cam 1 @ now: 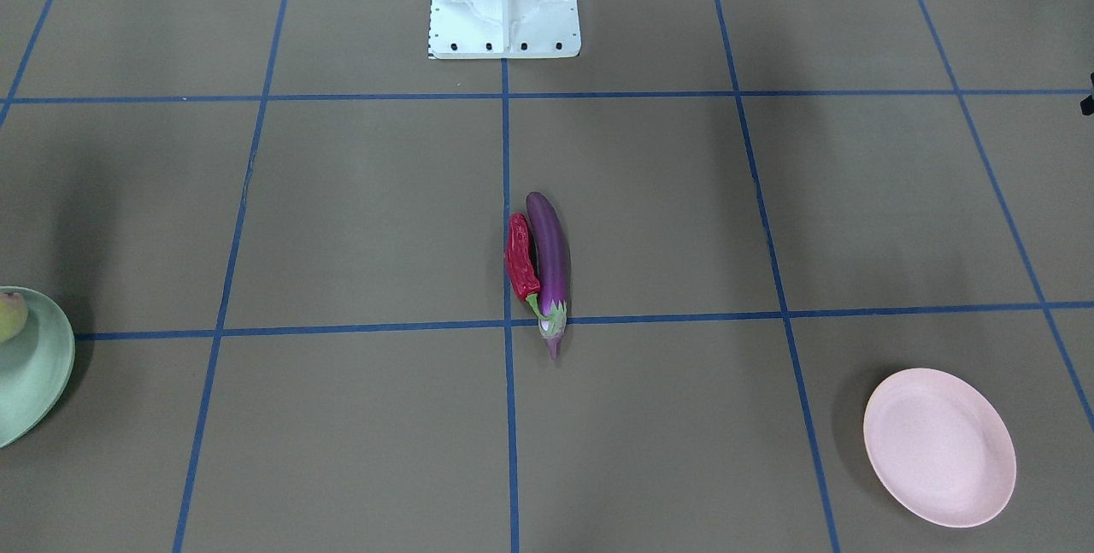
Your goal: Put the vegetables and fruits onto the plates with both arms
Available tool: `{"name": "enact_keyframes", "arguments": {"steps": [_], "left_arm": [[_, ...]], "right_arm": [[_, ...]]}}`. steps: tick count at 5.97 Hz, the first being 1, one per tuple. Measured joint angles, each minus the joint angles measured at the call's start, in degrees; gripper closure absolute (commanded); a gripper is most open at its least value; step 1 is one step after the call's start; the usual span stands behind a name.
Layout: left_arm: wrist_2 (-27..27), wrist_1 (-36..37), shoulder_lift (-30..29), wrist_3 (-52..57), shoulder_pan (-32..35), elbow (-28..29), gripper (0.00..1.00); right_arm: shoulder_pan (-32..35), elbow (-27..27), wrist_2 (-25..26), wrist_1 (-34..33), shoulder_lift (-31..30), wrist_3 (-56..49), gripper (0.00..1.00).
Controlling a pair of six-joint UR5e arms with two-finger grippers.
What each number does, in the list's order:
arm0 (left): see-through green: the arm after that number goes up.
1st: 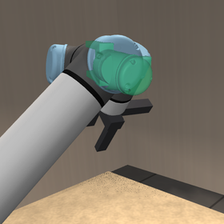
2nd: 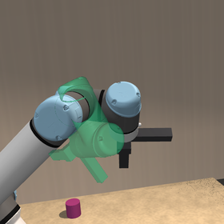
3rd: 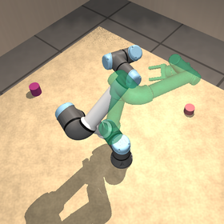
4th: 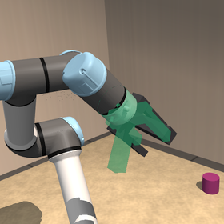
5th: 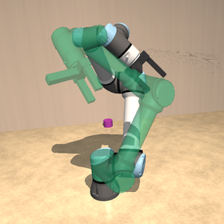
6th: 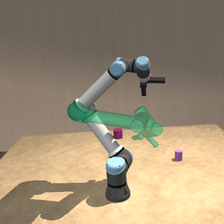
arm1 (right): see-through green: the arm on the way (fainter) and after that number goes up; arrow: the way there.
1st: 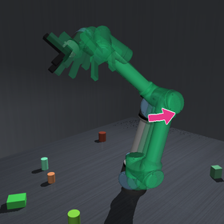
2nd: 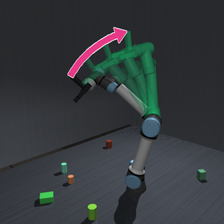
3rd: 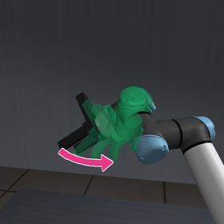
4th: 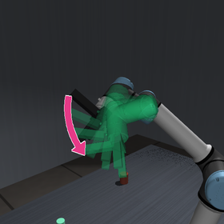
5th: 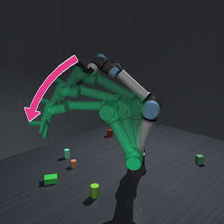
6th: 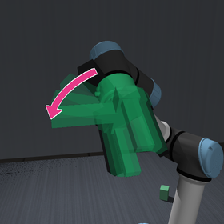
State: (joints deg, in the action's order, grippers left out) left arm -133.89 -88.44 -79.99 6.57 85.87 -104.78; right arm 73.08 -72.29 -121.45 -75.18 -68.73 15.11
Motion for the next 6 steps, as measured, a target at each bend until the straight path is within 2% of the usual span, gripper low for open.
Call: {"name": "enact_keyframes", "arguments": {"steps": [2, 3, 5, 6], "left_arm": [[0.21, 0.02, -2.38, -0.58, -0.16, -0.04, 0.0], [0.07, -0.38, -4.8, -0.63, -0.21, 0.03, 0.0], [-0.05, -3.75, -10.85, -1.22, -0.81, 1.35, 0.0], [-0.22, -4.38, -13.87, -6.82, -2.75, 1.45, 0.0]], "right_arm": [[4.76, -2.21, -7.53, -1.15, -0.68, -0.39, 0.0], [7.91, -5.81, -9.23, -3.38, -3.08, -0.94, 0.0], [13.53, -17.77, -9.93, -7.62, -13.98, -3.09, 0.0], [14.79, -22.65, -9.94, -8.13, -19.36, -4.68, 0.0]]}}
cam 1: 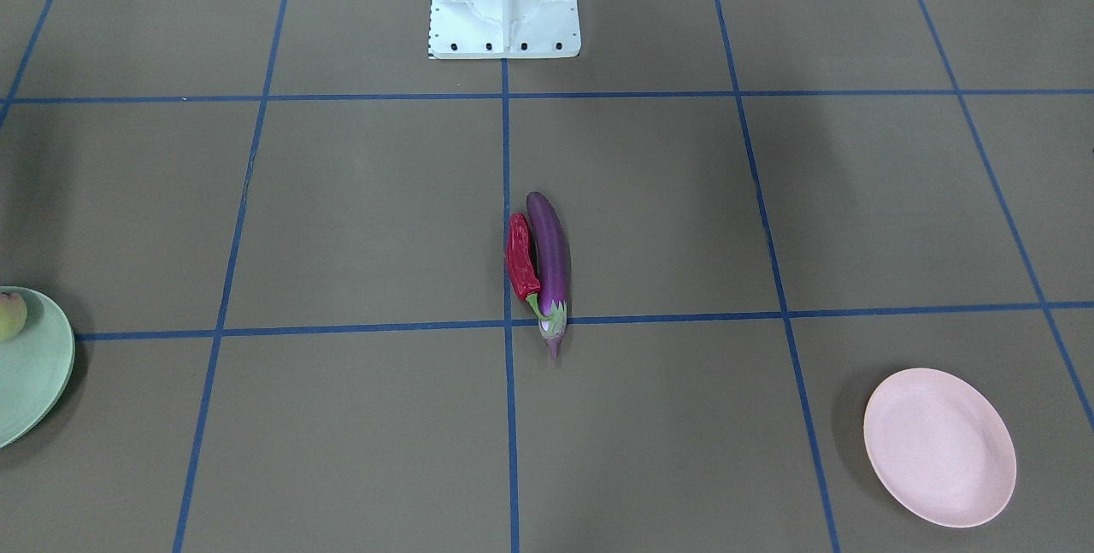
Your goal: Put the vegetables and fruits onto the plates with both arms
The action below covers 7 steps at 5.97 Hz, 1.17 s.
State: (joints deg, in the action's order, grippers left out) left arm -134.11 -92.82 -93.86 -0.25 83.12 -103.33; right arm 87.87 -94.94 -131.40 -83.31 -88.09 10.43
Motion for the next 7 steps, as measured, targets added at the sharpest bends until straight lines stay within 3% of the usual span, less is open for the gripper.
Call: {"name": "enact_keyframes", "arguments": {"steps": [2, 4, 6, 7], "left_arm": [[0.98, -1.41, -7.16, -19.09, -12.35, -1.76, 0.0], [3.92, -1.12, -17.03, -39.5, -26.72, -0.58, 0.0], [13.79, -0.93, -30.69, -59.86, -39.99, 8.98, 0.0], [16.25, -1.0, -36.77, -66.24, -44.29, 15.12, 0.0]], "right_arm": [[0.71, -3.54, 0.07, -0.02, -4.25, -1.48, 0.0], [0.73, -3.83, 0.09, 0.1, -4.77, -1.32, 0.0], [0.72, -3.85, 0.15, 0.22, -4.79, -1.08, 0.0], [0.72, -3.85, 0.17, 0.24, -4.72, -0.99, 0.0]]}}
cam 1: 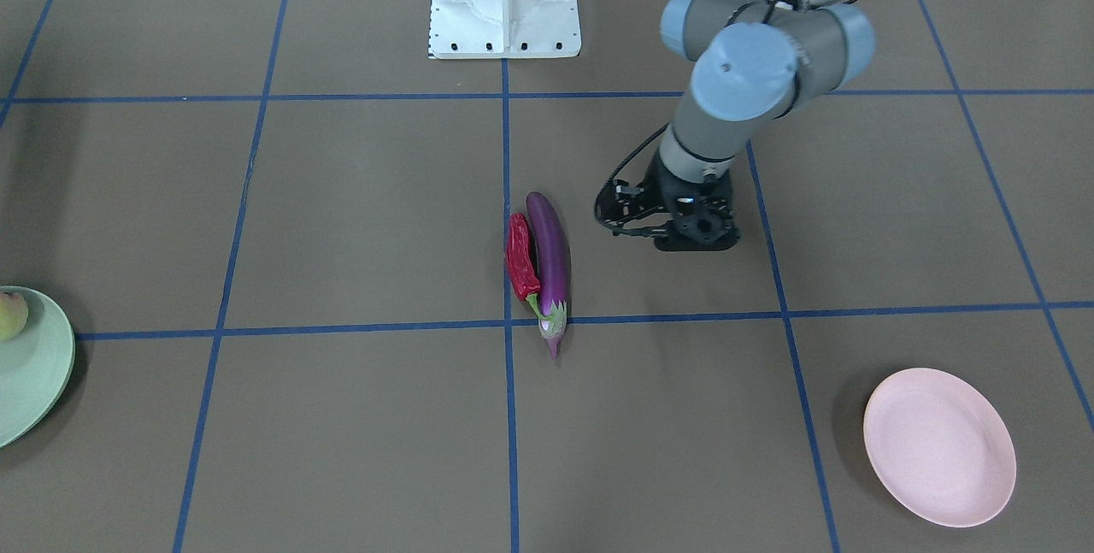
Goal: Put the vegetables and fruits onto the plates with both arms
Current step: 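Move the left gripper down onto the purple eggplant and grasp it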
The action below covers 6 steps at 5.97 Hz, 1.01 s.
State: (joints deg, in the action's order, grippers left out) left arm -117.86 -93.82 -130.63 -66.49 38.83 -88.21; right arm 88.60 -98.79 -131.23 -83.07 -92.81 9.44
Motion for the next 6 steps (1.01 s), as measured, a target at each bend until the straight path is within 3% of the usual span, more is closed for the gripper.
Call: {"name": "enact_keyframes", "arguments": {"steps": [1, 2, 5, 6], "left_arm": [[2.38, -0.09, -3.39, -4.44, -3.48, 3.76, 0.02], [4.11, -0.09, -4.77, -6.43, -5.64, 5.19, 0.13], [4.86, -0.01, -5.46, -8.08, -8.49, 6.06, 0.18], [4.85, -0.09, -5.5, -8.12, -8.91, 6.34, 0.27]], "right_arm": [[0.0, 0.0, 0.01, 0.01, 0.05, 0.07, 0.0], [0.0, -0.03, -0.02, -0.02, 0.17, 0.15, 0.0], [-0.08, -0.12, -0.11, -0.08, 0.61, 0.37, 0.0], [-0.09, -0.15, -0.15, -0.08, 0.66, 0.45, 0.0]]}}
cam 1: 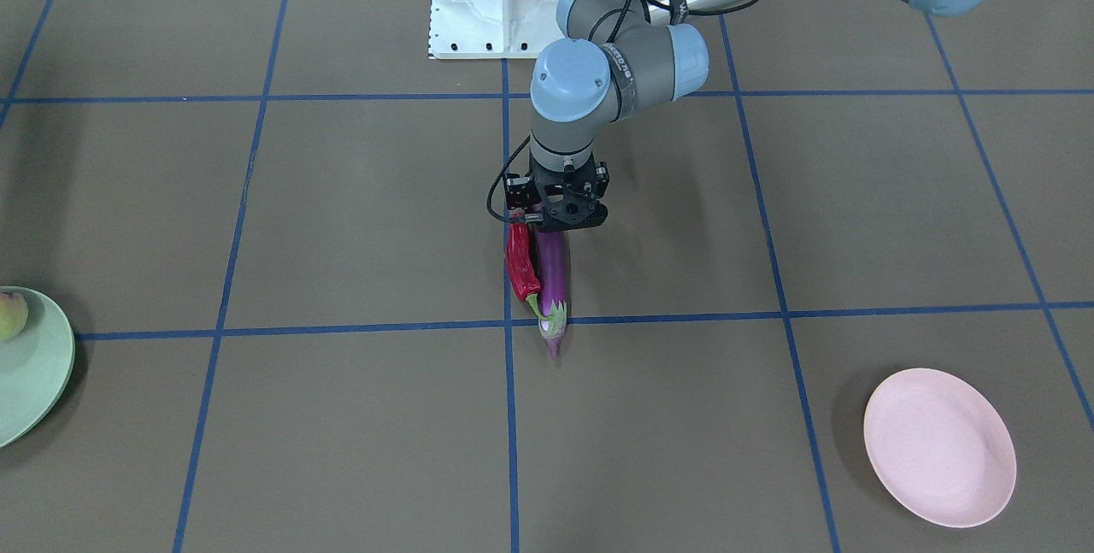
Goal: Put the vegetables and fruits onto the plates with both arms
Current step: 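Move the left gripper down onto the purple eggplant and grasp it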
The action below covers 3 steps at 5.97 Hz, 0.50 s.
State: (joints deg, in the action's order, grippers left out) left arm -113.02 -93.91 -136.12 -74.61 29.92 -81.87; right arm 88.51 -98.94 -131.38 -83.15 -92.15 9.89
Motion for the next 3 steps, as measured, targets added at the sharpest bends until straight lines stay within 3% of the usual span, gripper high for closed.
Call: {"name": "enact_keyframes", "arguments": {"steps": [1, 2, 3], "left_arm": [[-0.01, -0.12, -0.05, -0.01, -0.16, 0.27, 0.47], [-0.01, -0.19, -0.78, -0.01, -0.19, 1.4, 0.88], [-0.01, -0.16, -2.1, -0.01, -0.21, 3.03, 1.0]], "right_arm": [[0.0, -0.12, -0.01, -0.06, 0.03, 0.03, 0.0], [0.0, -0.26, -0.02, -0.14, 0.03, 0.04, 0.0], [0.0, -0.34, -0.02, -0.16, 0.04, 0.04, 0.0]]}}
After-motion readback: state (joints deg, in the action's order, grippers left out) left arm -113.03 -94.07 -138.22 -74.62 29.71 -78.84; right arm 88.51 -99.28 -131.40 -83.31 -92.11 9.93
